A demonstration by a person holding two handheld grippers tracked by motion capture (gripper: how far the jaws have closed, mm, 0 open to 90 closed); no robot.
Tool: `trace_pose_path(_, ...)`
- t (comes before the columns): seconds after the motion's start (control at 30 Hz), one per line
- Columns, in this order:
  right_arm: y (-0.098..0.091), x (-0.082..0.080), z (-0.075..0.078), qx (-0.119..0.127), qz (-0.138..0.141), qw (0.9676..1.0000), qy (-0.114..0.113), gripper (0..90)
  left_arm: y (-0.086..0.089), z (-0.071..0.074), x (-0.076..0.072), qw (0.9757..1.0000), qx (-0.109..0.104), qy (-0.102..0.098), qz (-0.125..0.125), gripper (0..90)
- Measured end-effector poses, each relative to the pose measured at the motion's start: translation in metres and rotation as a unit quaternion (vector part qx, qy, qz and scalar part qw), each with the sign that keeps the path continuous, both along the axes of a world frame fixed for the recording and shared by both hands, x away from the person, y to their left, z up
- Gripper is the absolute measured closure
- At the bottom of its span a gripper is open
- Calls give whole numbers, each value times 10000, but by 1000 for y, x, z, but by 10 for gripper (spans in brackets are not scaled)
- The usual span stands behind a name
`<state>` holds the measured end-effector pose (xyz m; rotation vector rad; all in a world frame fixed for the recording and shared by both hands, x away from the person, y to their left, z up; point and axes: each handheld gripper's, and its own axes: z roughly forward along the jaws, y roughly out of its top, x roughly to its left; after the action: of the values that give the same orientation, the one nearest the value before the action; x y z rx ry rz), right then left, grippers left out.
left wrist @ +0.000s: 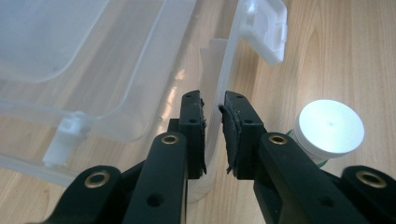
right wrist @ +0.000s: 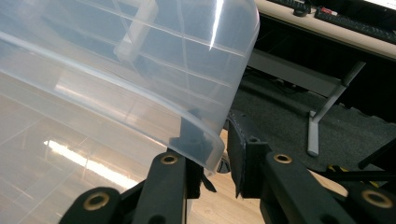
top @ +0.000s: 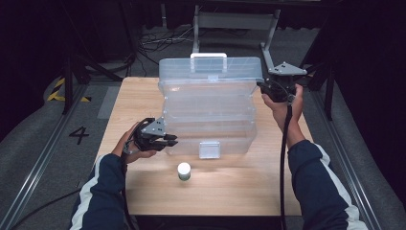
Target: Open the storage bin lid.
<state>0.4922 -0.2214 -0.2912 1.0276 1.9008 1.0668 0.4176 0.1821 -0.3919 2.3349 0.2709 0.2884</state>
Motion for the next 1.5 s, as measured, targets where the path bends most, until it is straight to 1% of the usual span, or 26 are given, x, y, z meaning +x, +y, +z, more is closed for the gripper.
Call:
trace_pose_path(0.1, 0, 1, 1, 22, 17, 10000, 10, 763, 0, 0, 0, 10000, -12, 14, -31, 789)
trace_pose_path(0.17, 1, 3, 3, 39, 10, 10000, 11, 762, 1, -1, 1, 10000, -59, 38, -62, 792)
trace_pose_path(0.23, 2, 5, 5, 30, -13, 10000, 9, 761, 2, -1, 3, 9999, -69, 105, -107, 796)
trace_pose_path(0.27, 3, 7, 6, 20, -19, 10000, 12, 761, 3, -1, 3, 9999, -87, 89, -99, 799)
trace_pose_path(0.37, 4, 11, 9, 42, -21, 10000, 39, 762, 4, -1, 5, 9997, -138, 148, -154, 803)
trace_pose_path(0.4, 6, 15, 12, 43, -42, 10000, 73, 761, 4, -2, 5, 9996, -178, 145, -151, 804)
trace_pose_path(0.47, 6, 17, 13, 34, -55, 9999, 85, 762, 4, -2, 5, 9996, -177, 143, -167, 805)
trace_pose_path(0.53, 6, 22, 14, 80, -81, 9998, 141, 763, 4, -2, 5, 9996, -185, 145, -175, 806)
trace_pose_path(0.6, 7, 29, 16, 51, -128, 9997, 197, 761, 4, -2, 6, 9995, -195, 146, -197, 808)
trace_pose_path(0.7, 7, 34, 18, 48, -149, 9996, 240, 761, 5, -2, 6, 9995, -211, 143, -201, 809)
trace_pose_path(0.77, 8, 39, 20, 23, -174, 9995, 270, 760, 5, -3, 6, 9993, -274, 165, -198, 810)
trace_pose_path(0.93, 11, 49, 22, -13, -202, 9995, 230, 759, 6, -3, 6, 9992, -291, 163, -205, 811)
trace_pose_path(1.0, 11, 52, 22, -30, -190, 9997, 178, 759, 6, -4, 6, 9993, -299, 133, -197, 811)
trace_pose_path(1.13, 8, 58, 21, 144, -136, 9997, 142, 768, 6, -4, 5, 9993, -303, 115, -171, 811)
trace_pose_path(1.17, 8, 59, 21, 151, -110, 9998, 119, 771, 6, -4, 5, 9994, -297, 112, -167, 810)
trace_pose_path(1.2, 8, 60, 22, 141, -146, 9998, 72, 836, 6, -3, 5, 9994, -270, 87, -173, 810)
trace_pose_path(1.23, 9, 61, 22, -69, -184, 9998, 14, 845, 6, -3, 5, 9995, -264, 93, -157, 810)
trace_pose_path(1.27, 8, 62, 21, 54, -70, 10000, -16, 845, 7, -4, 5, 9994, -292, 108, -154, 807)
trace_pose_path(1.3, 7, 64, 20, 141, -31, 9999, -19, 848, 7, -4, 5, 9993, -317, 134, -140, 807)
trace_pose_path(1.4, 7, 68, 18, 198, -62, 9998, -42, 850, 8, -4, 5, 9992, -326, 150, -160, 807)
trace_pose_path(1.43, 6, 70, 18, 237, -60, 9997, -51, 851, 8, -5, 6, 9989, -401, 172, -165, 807)
trace_pose_path(1.5, 7, 73, 17, 258, -58, 9996, -76, 851, 9, -5, 6, 9989, -413, 166, -172, 808)
